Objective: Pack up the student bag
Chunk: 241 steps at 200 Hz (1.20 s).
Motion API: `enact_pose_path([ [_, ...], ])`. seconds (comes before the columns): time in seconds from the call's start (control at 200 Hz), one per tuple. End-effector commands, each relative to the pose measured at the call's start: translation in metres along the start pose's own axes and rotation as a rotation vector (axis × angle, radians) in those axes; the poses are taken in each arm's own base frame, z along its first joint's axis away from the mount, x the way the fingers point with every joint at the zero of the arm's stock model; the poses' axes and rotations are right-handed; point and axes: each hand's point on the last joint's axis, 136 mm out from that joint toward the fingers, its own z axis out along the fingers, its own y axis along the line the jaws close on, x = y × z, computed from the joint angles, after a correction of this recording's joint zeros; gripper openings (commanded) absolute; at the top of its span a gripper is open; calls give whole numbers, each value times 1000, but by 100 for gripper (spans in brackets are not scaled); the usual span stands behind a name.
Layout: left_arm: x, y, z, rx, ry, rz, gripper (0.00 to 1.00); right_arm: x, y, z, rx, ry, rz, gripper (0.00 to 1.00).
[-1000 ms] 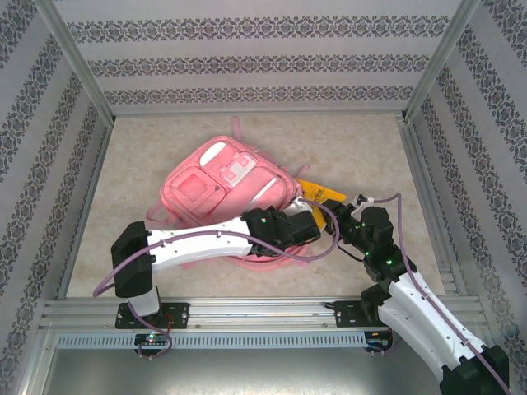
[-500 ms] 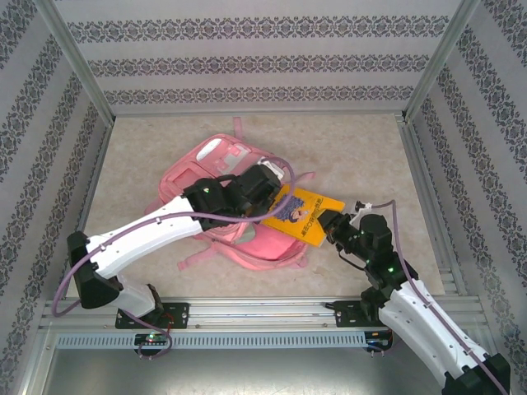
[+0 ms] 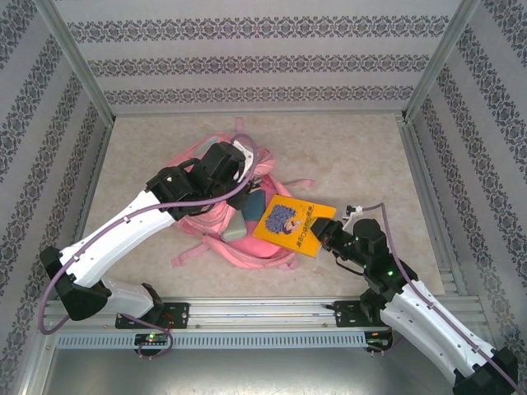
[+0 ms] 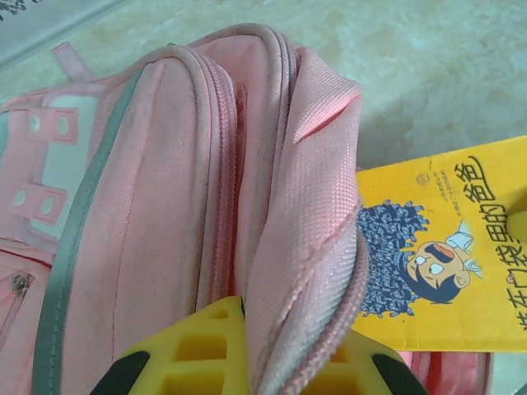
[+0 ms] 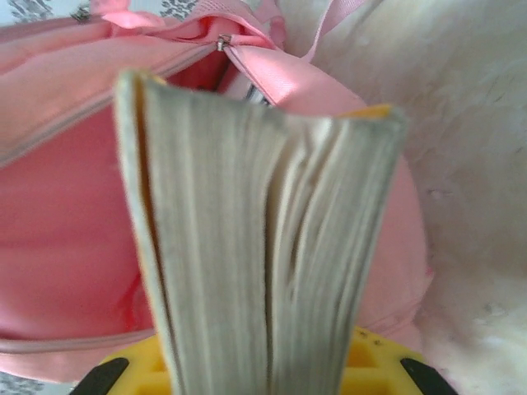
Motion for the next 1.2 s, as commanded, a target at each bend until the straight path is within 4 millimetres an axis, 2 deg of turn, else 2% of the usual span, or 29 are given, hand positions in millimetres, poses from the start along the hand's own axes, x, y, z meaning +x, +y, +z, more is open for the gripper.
enact_pose_path([
  [0.0,-40,3,-26,37,-187,-37,0,-14,70,-11,-246,-51,97,0],
  [0.025,-40,3,-26,36,-185,-39,0,-12,70,-9,-235,-44,97,0],
  [0.04,-40,3,-25,38,-183,-40,0,-14,83,-13,-258,-47,90,0],
  [0.095,-39,3,-24,40,-181,-44,0,-13,98,-12,-276,-45,80,0],
  [0.245,-42,3,-24,49,-189,-54,0,-6,122,6,-309,-22,73,0],
  [0.415,-43,3,-28,49,-192,-59,0,-4,128,32,-306,-11,76,0],
  [0.575,-45,3,-31,56,-197,-63,0,-14,129,45,-306,-75,81,0],
  [0.769,-51,2,-33,61,-209,-63,0,-18,142,67,-319,-106,83,0],
  [0.994,-59,-1,-35,77,-219,-69,0,-8,150,94,-312,-110,75,0],
  [1.199,-73,-5,-38,94,-240,-72,0,13,140,134,-260,-98,68,0],
])
